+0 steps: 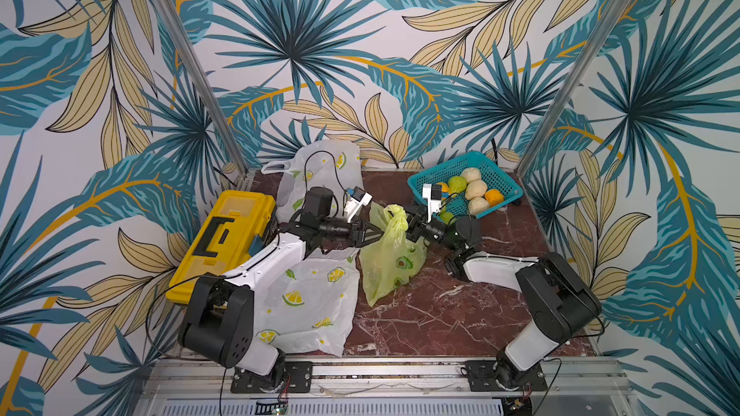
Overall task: Place the pears into plastic bags & tie knots
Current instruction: Tie the plastic bag at the center of the board.
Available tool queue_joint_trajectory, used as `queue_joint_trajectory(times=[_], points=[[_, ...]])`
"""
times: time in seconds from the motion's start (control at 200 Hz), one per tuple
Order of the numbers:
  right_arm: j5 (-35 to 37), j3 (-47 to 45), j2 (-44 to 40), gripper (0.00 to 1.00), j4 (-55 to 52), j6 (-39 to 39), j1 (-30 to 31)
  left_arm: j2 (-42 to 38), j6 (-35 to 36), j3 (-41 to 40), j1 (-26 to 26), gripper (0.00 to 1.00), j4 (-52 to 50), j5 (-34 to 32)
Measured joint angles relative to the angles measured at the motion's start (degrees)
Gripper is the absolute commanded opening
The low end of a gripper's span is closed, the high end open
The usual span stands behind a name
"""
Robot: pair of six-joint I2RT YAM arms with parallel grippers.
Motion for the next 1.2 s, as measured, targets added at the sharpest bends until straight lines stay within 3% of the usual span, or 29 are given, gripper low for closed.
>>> queue_joint_trajectory(times=[0.225, 0.456, 0.681, 0.996, 1.202], points=[[-0.1, 0.0, 0.0, 0.0, -0.1, 0.0, 0.0, -4.5, -1.1, 2.8, 2.3, 0.5, -0.2, -0.6], [-0.5, 0.0, 0.0, 0.0, -0.4, 0.0, 0.0, -0.3, -1.0, 9.5, -0.3, 0.5, 0.4, -0.8], [-1.1, 0.0, -0.7, 0.0, -1.0, 0.0, 0.0, 4.9, -0.1, 9.8, -1.2, 0.37, 0.3, -0.1], [-2.7, 0.2, -0.8, 0.0, -2.2, 0.0, 0.0, 5.6, 0.4, 11.9, -1.2, 0.37, 0.1, 2.5], [-3.5, 0.5, -0.8, 0.0, -2.3, 0.0, 0.0, 6.0, 0.9, 12.5, -1.4, 0.15, 0.1, 4.4]])
